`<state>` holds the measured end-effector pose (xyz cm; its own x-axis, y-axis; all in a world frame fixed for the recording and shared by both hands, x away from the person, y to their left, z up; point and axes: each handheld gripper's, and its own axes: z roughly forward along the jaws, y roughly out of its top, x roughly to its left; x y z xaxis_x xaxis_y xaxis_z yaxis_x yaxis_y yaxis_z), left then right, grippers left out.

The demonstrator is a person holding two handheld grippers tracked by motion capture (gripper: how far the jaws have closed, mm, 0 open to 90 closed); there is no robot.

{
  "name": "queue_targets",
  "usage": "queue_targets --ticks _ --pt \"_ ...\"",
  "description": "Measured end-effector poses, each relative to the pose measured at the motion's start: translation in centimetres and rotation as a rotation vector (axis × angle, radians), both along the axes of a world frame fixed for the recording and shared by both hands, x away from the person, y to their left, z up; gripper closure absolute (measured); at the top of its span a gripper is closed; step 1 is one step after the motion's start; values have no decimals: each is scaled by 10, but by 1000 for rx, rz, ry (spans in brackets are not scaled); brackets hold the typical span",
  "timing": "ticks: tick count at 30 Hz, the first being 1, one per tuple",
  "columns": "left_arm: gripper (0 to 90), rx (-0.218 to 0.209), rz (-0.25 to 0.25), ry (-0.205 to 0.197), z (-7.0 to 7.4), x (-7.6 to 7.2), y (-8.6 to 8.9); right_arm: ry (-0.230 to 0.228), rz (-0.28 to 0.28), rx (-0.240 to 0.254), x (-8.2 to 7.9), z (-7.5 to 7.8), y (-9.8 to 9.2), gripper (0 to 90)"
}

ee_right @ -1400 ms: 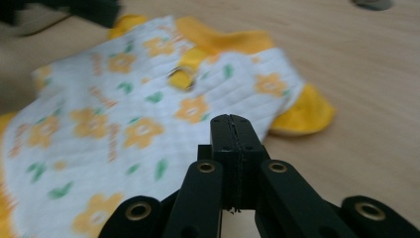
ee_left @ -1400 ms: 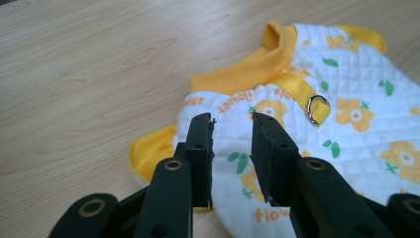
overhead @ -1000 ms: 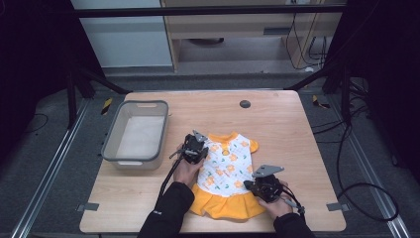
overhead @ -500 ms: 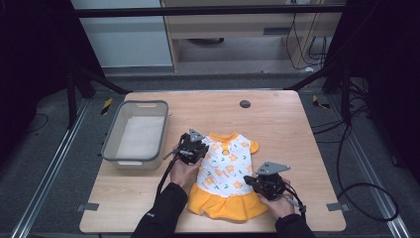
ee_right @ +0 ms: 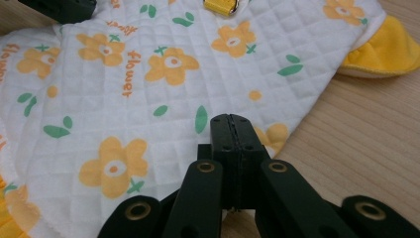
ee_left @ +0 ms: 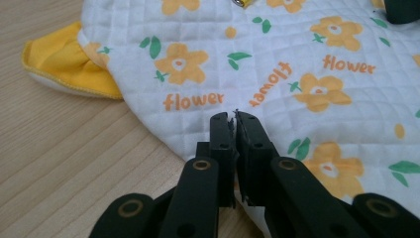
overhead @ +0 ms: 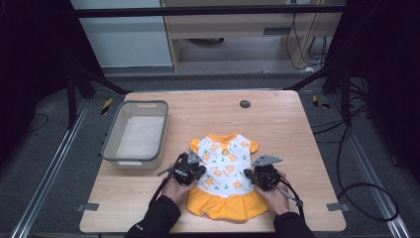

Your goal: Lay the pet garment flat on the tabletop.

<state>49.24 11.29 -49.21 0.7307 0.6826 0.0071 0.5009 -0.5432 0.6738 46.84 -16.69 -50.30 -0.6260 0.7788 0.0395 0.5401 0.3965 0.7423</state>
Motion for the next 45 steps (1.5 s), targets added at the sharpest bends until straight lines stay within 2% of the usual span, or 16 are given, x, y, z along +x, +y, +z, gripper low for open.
queue_targets --ticks 3,6,9,11,14,16,18,24,26,29,32,35,37,40,41,45 --pt "855 14 -4 -21 2 -5 -2 2 -11 -3 0 1 -1 900" --pt "816 -23 -13 -27 9 -15 -3 -4 -15 -3 -1 0 -3 900" --pt "794 -35 -47 -48 18 -33 -3 0 -14 -3 -3 1 -3 900" --pt "792 -18 -58 -35 15 -44 -2 -2 -12 2 -3 0 -3 900" --pt "793 25 -71 -2 5 -51 -1 -4 -13 2 -3 0 -2 900" --pt "794 28 -76 1 2 -53 1 -12 -15 -5 -4 0 -2 900" --pt "796 31 -74 21 3 -54 1 -16 -16 -5 -5 -1 -2 900" --pt "796 54 -97 9 4 -61 4 5 -14 11 -4 2 -1 900" --pt "797 43 -98 19 4 -60 5 -54 -10 43 4 12 -2 900" --pt "801 39 -98 26 4 -59 5 -89 -25 91 26 19 -2 900" --pt "801 42 -98 15 3 -60 5 -70 -25 87 52 11 6 900" --pt "801 44 -98 5 3 -61 5 -59 -39 82 67 1 12 900" --pt "802 44 -99 5 3 -61 5 -55 -50 56 71 -5 12 900" --pt "803 48 -100 7 3 -61 5 -58 -71 48 70 -5 12 900" --pt "803 52 -100 3 3 -61 5 -74 -85 22 68 -5 12 900" --pt "805 74 -99 -15 4 -62 4 -87 -139 0 65 -6 9 900"
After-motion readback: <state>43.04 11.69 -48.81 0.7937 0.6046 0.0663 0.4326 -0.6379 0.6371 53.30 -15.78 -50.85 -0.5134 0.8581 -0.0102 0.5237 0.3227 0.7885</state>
